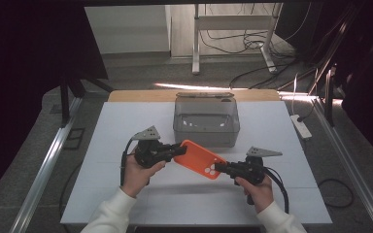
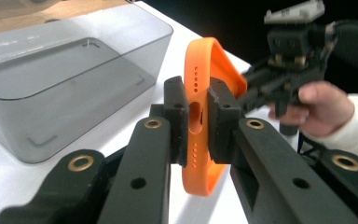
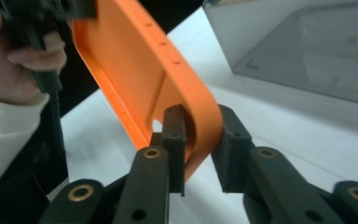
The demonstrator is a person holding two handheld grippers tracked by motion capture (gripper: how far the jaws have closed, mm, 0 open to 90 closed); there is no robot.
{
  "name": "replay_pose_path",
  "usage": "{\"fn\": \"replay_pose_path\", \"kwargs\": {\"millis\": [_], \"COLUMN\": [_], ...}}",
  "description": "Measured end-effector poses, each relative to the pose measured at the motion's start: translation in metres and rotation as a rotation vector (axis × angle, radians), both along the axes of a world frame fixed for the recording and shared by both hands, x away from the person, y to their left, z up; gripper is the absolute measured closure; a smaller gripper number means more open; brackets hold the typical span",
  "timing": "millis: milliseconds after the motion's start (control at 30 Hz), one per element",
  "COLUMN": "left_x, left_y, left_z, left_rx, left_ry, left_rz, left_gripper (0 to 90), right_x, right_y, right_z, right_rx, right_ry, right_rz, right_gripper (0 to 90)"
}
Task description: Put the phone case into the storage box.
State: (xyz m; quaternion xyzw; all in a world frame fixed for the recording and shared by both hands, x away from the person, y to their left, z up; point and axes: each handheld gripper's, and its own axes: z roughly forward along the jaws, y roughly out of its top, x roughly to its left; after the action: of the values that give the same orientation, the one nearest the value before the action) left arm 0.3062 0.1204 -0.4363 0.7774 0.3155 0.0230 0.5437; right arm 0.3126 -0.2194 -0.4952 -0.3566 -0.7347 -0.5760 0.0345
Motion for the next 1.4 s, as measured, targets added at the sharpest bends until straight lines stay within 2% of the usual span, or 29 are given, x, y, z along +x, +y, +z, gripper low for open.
{"fn": "replay_pose_path", "kwargs": {"millis": [33,133,567,733,833,933,967,1033,1100,1167,1233,1267,1300,1400], "left_x": [-0.002,-0.003,0.0,0.002,0.003,0.003,0.003,0.002,0.002,0.002,0.003,0.003,0.003,0.002], "left_y": [-0.001,-0.003,-0.003,-0.004,-0.004,-0.002,-0.001,0.002,0.003,0.002,-0.001,-0.002,-0.004,-0.015], "left_z": [-0.001,-0.002,-0.01,-0.011,-0.011,-0.008,-0.006,-0.001,0.004,0.005,0.005,0.004,0.004,0.003], "left_rx": [0.021,0.038,0.06,0.07,0.07,0.058,0.059,0.067,0.08,0.087,0.111,0.118,0.126,0.178], "left_ry": [-0.01,-0.012,0.006,0.011,0.02,0.017,0.013,-0.003,-0.012,-0.007,-0.007,-0.006,-0.006,-0.01], "left_rz": [-0.008,-0.016,-0.042,-0.049,-0.053,-0.05,-0.05,-0.043,-0.047,-0.054,-0.069,-0.075,-0.083,-0.121], "left_gripper": [80.3,80.3,76.2,66.4,46.2,32.9,27.9,24.6,22.8,22.2,20.8,21.0,21.0,21.4], "right_x": [0.001,0.002,0.003,0.003,0.003,0.003,0.002,0.002,0.003,0.003,0.003,0.002,0.002,0.0], "right_y": [-0.002,-0.007,-0.012,-0.012,-0.014,-0.015,-0.016,-0.016,-0.015,-0.014,-0.012,-0.009,-0.009,-0.004], "right_z": [0.002,0.006,0.013,0.014,0.017,0.018,0.02,0.02,0.02,0.019,0.018,0.017,0.017,0.017], "right_rx": [0.01,0.023,0.021,0.032,0.029,0.01,-0.011,-0.015,-0.056,-0.072,-0.097,-0.126,-0.126,-0.171], "right_ry": [-0.003,-0.015,-0.048,-0.056,-0.07,-0.084,-0.099,-0.102,-0.12,-0.127,-0.134,-0.144,-0.144,-0.161], "right_rz": [0.001,0.0,0.023,0.031,0.04,0.04,0.047,0.05,0.076,0.085,0.105,0.125,0.125,0.151], "right_gripper": [78.0,78.9,79.4,79.5,79.6,79.6,79.6,79.6,79.5,79.5,79.5,79.5,79.5,79.5]}}
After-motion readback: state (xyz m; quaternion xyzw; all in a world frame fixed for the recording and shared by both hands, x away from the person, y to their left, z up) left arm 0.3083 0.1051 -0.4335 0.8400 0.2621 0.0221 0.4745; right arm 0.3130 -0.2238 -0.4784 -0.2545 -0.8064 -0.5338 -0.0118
